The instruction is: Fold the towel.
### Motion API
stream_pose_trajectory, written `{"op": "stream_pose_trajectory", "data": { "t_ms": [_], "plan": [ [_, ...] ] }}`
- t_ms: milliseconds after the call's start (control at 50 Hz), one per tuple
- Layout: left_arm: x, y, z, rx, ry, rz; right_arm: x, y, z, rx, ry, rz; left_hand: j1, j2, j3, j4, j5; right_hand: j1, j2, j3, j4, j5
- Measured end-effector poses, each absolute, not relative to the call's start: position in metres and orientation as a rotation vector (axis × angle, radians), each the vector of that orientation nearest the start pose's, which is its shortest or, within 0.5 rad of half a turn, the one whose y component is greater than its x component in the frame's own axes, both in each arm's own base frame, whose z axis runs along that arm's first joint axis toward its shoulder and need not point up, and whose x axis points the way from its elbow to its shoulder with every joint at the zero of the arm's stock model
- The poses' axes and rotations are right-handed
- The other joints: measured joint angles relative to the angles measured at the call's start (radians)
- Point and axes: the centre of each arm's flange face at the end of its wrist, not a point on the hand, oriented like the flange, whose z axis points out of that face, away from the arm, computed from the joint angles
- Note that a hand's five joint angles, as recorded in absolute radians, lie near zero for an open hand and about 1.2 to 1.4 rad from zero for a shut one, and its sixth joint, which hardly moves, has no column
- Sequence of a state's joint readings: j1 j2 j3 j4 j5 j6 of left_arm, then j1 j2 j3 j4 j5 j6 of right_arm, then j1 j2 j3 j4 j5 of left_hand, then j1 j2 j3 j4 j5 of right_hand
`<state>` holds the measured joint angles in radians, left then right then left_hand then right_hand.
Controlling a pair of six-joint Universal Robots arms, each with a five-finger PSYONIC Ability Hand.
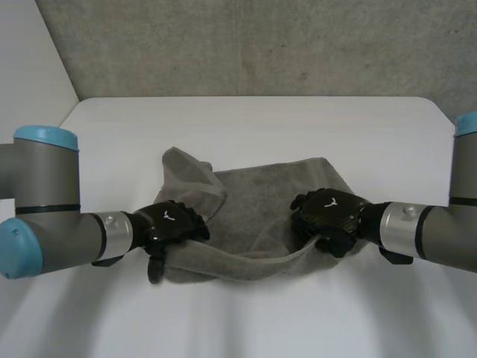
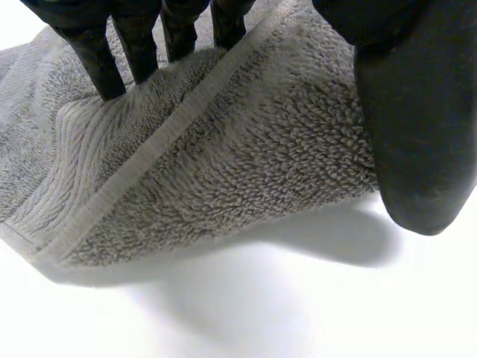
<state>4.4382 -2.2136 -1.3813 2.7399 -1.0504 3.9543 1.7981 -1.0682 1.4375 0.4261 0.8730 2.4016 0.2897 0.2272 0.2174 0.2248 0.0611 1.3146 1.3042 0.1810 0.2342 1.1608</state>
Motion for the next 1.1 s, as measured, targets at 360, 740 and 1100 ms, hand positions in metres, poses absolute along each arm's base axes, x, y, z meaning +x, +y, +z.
{"op": "stream_pose_trajectory", "data": {
  "t_ms": [360,740,1100],
  "plan": [
    [-0.228,-0.254,0.157,1.762,2.576,-1.353,0.209,-0.256,0.186,-1.334,2.061,-1.333,0.000,0.000,0.000,0.000,-0.002,0.000,0.000,0.000,0.000,0.000],
    [-0.206,-0.266,0.154,1.552,2.620,-1.420,0.188,-0.255,0.187,-1.276,2.091,-1.357,0.004,0.028,0.000,0.000,0.024,0.000,0.001,0.000,0.000,0.000],
    [-0.211,-0.288,0.146,1.204,2.618,-1.594,0.186,-0.255,0.185,-1.258,2.100,-1.358,0.677,0.740,0.000,0.000,0.742,0.000,0.001,0.000,0.000,0.000]
  ]
}}
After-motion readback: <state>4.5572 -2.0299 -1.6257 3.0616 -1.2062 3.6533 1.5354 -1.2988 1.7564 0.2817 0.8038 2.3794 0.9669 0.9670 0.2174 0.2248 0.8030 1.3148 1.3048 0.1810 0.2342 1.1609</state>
